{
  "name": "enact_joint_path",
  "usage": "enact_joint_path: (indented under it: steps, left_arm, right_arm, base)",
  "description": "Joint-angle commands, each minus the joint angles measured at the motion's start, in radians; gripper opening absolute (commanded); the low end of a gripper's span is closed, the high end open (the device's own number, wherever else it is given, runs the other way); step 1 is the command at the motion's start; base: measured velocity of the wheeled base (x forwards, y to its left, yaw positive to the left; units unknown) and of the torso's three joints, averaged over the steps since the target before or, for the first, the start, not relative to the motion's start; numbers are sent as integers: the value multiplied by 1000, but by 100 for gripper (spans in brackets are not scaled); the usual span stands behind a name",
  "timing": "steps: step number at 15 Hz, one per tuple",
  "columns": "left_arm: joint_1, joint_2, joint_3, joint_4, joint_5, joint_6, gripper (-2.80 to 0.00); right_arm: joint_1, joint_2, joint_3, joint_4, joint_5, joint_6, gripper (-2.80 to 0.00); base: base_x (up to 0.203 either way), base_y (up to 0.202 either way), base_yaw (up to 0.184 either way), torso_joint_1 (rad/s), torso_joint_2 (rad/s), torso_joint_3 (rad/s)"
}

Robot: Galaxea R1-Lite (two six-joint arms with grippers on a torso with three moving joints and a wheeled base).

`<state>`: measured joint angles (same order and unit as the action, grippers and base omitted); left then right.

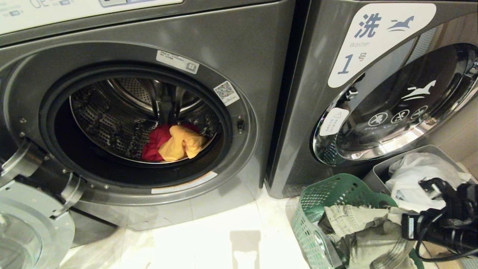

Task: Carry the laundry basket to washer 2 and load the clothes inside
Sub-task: Place the clothes into the washing machine

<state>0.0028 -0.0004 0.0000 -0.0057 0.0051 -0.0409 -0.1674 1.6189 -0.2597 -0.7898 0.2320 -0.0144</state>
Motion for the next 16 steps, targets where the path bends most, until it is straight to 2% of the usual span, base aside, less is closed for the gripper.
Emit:
enact_joint_path:
  steps: [1, 4, 6, 8, 11, 12, 13, 16]
  left_arm:
    - [0, 0, 0, 0, 1, -1, -280]
    - [0, 0, 0, 0, -1, -1, -280]
    - [0, 0, 0, 0, 0, -1, -280]
    - [0, 0, 0, 0, 1, -1, -280]
    - [0, 0, 0, 0, 1, -1, -280]
    - [0, 0, 0, 0, 0, -1, -280]
    - [0, 0, 0, 0, 1, -1, -280]
    - [0, 0, 0, 0, 1, -1, -280]
  right_arm:
    - [-2, -253, 46, -6, -36, -28, -280]
    - [-3, -472, 60, -3, -118, -131, -280]
    - [-3, -606, 27, -1, -138, -209, -280]
    - [-2, -694, -106, 16, -141, -284, -280]
    - [24, -734, -365, 163, -129, -310, -280]
    - [54, -742, -456, 247, -121, -312, -280]
    - [119, -748, -528, 333, -108, -313, -280]
    - [328, -752, -558, 429, -78, -321, -280]
  base:
    - [0, 0, 0, 0, 0, 0]
    - [0, 0, 0, 0, 0, 0]
    - [0, 0, 0, 0, 0, 0]
    - [0, 0, 0, 0, 0, 0]
    - [0, 0, 0, 0, 0, 0]
    - [0, 0, 0, 0, 0, 0]
    - [0, 0, 0, 0, 0, 0]
    - [0, 0, 0, 0, 0, 0]
